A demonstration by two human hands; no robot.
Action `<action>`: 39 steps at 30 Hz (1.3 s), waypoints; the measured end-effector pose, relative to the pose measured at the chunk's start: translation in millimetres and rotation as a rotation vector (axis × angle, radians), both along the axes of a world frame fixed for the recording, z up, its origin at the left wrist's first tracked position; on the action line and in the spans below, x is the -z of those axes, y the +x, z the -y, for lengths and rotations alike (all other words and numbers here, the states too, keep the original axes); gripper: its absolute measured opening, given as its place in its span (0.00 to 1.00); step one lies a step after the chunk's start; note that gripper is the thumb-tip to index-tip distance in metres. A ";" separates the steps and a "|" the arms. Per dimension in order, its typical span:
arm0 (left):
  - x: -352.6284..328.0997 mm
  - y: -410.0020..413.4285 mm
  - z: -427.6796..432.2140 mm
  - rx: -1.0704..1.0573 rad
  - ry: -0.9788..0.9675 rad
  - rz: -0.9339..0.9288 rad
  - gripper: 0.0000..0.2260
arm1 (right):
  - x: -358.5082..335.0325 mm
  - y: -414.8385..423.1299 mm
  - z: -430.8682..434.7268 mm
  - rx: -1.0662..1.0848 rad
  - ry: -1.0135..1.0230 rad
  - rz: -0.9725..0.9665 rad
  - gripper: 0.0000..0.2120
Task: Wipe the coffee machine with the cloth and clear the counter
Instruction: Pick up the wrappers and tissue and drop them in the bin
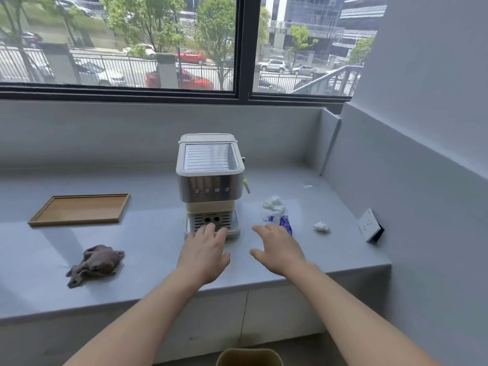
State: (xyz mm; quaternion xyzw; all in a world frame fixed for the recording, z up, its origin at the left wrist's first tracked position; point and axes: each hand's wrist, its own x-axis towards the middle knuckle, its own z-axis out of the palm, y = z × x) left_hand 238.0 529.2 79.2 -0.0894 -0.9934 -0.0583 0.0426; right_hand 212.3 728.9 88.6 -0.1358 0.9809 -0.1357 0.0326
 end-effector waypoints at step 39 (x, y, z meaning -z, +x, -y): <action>107.4 -159.0 -209.0 -0.106 0.066 0.142 0.20 | 114.1 -185.7 -240.9 0.069 0.060 0.107 0.12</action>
